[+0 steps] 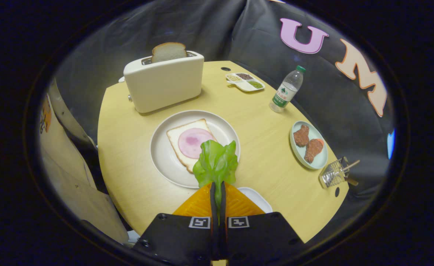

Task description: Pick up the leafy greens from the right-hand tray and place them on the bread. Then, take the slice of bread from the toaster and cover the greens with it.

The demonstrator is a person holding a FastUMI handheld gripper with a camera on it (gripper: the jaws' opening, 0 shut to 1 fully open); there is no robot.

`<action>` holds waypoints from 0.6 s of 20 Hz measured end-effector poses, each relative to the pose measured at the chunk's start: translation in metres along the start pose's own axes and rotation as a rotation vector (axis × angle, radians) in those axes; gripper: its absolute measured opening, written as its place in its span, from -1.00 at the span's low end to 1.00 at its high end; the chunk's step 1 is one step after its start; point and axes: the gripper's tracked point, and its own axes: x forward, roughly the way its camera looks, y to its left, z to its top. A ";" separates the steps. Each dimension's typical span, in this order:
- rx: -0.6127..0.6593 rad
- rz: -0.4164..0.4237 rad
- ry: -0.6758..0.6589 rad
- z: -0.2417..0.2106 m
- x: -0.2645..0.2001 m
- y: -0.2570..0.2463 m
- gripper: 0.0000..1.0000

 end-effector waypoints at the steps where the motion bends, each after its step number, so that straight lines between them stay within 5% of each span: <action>1: -0.003 0.010 -0.002 0.005 0.004 0.003 -0.93; 12: -0.042 0.116 0.009 0.050 0.055 0.038 -0.92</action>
